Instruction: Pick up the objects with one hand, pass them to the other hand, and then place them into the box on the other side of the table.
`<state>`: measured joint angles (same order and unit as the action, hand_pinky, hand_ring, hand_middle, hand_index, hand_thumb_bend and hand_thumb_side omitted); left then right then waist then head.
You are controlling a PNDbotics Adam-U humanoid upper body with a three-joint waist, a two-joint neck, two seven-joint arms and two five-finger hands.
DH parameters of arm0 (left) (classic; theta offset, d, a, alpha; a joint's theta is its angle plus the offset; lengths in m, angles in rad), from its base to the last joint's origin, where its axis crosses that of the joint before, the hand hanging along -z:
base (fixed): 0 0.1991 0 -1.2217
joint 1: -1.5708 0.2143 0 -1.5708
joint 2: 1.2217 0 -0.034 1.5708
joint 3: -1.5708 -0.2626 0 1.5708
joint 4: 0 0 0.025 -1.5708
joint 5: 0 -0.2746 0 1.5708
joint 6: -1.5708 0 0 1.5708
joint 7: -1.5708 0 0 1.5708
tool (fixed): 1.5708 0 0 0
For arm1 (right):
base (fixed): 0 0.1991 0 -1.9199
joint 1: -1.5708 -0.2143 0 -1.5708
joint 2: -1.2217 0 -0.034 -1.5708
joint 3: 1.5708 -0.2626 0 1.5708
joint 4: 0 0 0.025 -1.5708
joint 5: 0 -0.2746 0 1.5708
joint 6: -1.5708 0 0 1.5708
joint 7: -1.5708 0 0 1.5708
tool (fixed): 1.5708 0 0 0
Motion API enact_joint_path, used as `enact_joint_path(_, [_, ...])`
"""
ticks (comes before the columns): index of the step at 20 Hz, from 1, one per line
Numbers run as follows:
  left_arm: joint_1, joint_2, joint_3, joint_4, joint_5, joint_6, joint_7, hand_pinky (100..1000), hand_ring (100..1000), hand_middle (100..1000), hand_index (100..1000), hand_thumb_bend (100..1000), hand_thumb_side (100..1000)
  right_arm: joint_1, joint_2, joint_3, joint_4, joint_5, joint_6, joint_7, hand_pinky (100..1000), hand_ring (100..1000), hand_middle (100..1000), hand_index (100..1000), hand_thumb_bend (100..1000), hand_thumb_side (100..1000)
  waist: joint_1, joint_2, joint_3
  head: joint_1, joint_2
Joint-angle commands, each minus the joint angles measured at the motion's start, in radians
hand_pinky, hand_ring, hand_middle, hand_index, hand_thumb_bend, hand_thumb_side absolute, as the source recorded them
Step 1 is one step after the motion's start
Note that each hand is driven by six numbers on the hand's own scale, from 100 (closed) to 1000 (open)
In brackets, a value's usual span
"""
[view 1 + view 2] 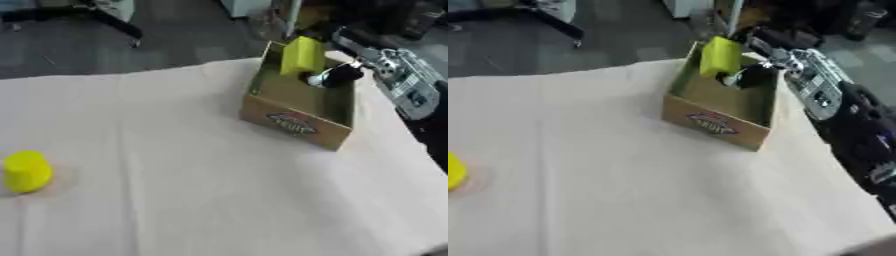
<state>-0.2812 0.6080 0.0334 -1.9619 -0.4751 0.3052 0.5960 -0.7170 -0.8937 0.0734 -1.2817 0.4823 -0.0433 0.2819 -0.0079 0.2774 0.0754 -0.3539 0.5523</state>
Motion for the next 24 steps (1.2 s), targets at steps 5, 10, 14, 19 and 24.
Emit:
enact_joint_path(5, [-0.002,0.016,0.016,-0.017,0.003,0.003,0.009,753,691,624,801,784,580,-0.023,-0.032,-0.029,0.016,0.029,0.019,-0.008,982,951,890,897,425,188,0.016,-0.012,0.002,0.002,-0.008])
enact_joint_path(10, [0.001,0.015,0.016,-0.02,0.004,0.003,0.011,753,692,624,801,783,582,-0.024,-0.034,-0.035,0.006,0.002,0.029,-0.021,984,948,887,893,421,149,0.016,-0.011,0.002,0.008,-0.007])
enact_joint_path(14, [0.003,0.015,0.017,-0.022,0.004,0.005,0.011,752,691,624,801,782,584,-0.026,-0.024,-0.075,-0.045,-0.055,0.053,-0.05,1000,944,890,875,152,276,0.019,-0.012,0.001,0.019,-0.004])
enact_joint_path(19, [0.01,0.016,0.02,-0.022,0.002,0.008,0.012,753,691,621,789,772,602,-0.018,-0.005,-0.119,-0.17,-0.137,0.067,-0.114,1000,944,888,855,100,508,0.021,-0.016,0.001,0.046,0.009])
enact_joint_path(24, [0.011,0.016,0.027,-0.015,0.007,0.017,0.02,744,660,597,787,701,633,0.01,0.001,-0.15,-0.282,-0.22,0.082,-0.161,1000,918,846,802,122,235,0.026,-0.021,0.005,0.091,0.015])
